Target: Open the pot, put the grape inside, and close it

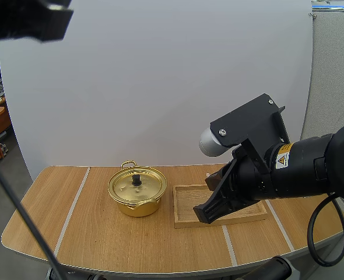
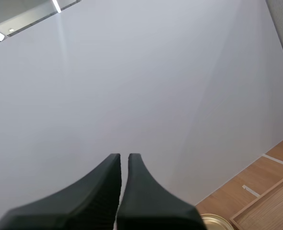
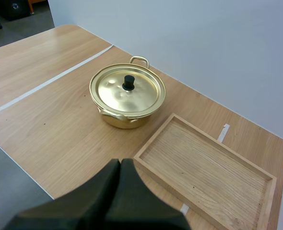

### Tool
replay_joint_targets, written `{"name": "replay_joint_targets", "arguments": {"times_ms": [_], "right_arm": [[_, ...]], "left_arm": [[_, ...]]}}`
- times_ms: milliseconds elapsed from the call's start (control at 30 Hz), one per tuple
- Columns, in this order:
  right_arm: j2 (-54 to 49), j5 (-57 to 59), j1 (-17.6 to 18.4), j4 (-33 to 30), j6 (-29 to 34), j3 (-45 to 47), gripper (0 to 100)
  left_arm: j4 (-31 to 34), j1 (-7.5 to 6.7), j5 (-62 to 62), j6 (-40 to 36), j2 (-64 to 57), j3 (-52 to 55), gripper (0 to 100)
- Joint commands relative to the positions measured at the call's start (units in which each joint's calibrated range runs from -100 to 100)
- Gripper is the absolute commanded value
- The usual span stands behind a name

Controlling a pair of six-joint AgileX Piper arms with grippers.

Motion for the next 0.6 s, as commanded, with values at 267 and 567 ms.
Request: {"name": "replay_joint_targets", "arguments": {"times_ms": [267, 567], "right_arm": [[-2.47, -1.48, -1.07, 6.80, -0.19, 0.06, 0], [-8.76, -17.74, -6.75, 6.59, 1.44, 0.06, 0]], "left_arm": [[1.91, -0.05, 0.16, -9.81, -17.49, 21.60, 0], [4.49, -0.05, -23.98, -18.47, -26.17, 36.72, 0]]}}
